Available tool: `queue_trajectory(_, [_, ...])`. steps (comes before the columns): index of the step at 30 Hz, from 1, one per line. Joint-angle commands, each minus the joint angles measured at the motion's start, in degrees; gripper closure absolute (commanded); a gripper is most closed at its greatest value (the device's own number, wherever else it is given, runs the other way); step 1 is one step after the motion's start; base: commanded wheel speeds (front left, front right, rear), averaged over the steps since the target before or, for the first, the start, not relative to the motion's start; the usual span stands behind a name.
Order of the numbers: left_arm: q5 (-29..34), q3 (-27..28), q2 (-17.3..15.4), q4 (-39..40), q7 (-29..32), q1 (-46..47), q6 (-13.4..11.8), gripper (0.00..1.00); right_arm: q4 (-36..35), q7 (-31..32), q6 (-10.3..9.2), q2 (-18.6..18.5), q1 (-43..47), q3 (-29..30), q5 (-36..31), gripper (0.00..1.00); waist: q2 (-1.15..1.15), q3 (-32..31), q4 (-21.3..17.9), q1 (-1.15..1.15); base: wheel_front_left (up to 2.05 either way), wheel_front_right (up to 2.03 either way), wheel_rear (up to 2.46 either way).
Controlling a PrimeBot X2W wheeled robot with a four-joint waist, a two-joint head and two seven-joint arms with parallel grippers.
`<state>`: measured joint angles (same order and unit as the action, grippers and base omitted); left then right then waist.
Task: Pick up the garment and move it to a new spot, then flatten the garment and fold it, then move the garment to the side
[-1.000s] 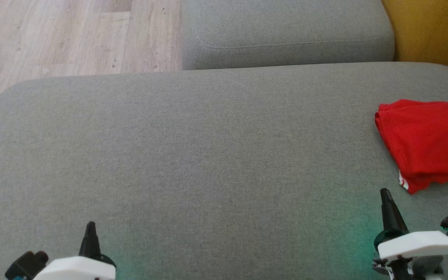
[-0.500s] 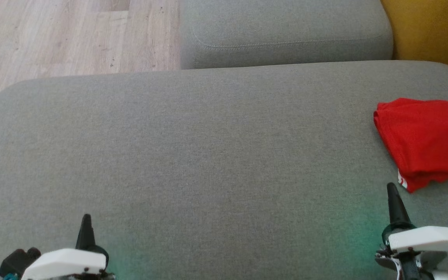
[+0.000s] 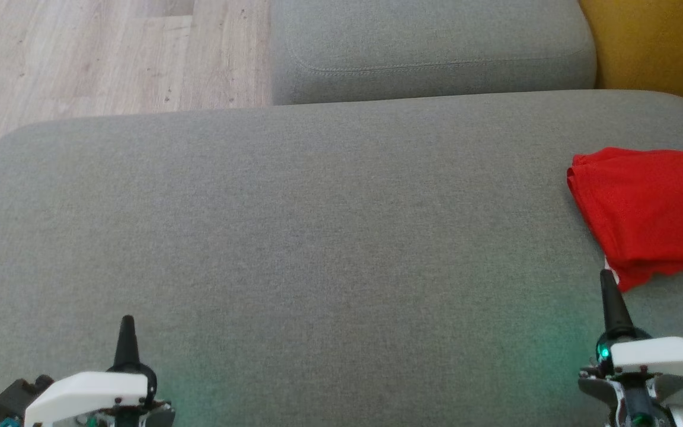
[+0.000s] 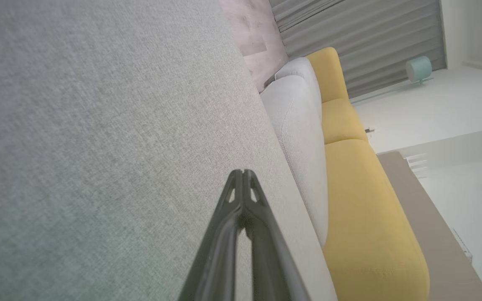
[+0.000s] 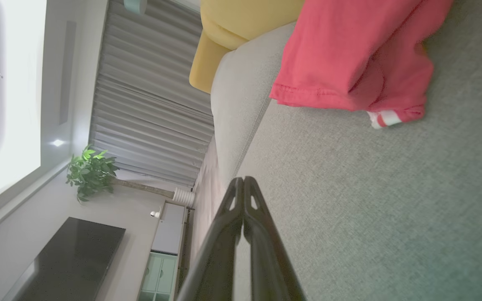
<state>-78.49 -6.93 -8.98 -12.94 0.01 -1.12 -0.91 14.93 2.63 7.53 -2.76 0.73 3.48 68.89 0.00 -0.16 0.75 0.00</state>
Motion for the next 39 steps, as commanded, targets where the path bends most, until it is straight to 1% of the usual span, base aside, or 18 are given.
queue_trajectory(1, [-1.12, 2.72, 0.10, 1.18, 0.50, 3.48, 1.00, 1.00, -1.79, 0.36, -0.03, -1.15, -3.53, -0.59, 1.81, 1.00, 0.00, 0.01, -0.02, 0.00, 0.00, 0.00, 0.00])
queue_trajectory(35, [-14.13, 12.51, 5.44, -1.07, 5.77, 7.19, 8.28, 1.00, -0.99, 2.71, -0.04, -1.12, -6.74, 1.63, 24.08, 1.00, 0.00, 0.33, -0.74, 0.00, 0.00, 0.00, 0.00])
queue_trajectory(39, [-14.29, 12.70, 5.54, -1.10, 5.88, 7.25, 8.39, 1.00, -0.97, 2.80, -0.04, -1.07, -6.79, 1.73, 24.37, 1.00, 0.00, 0.34, -0.75, 0.00, 0.00, 0.00, 0.00])
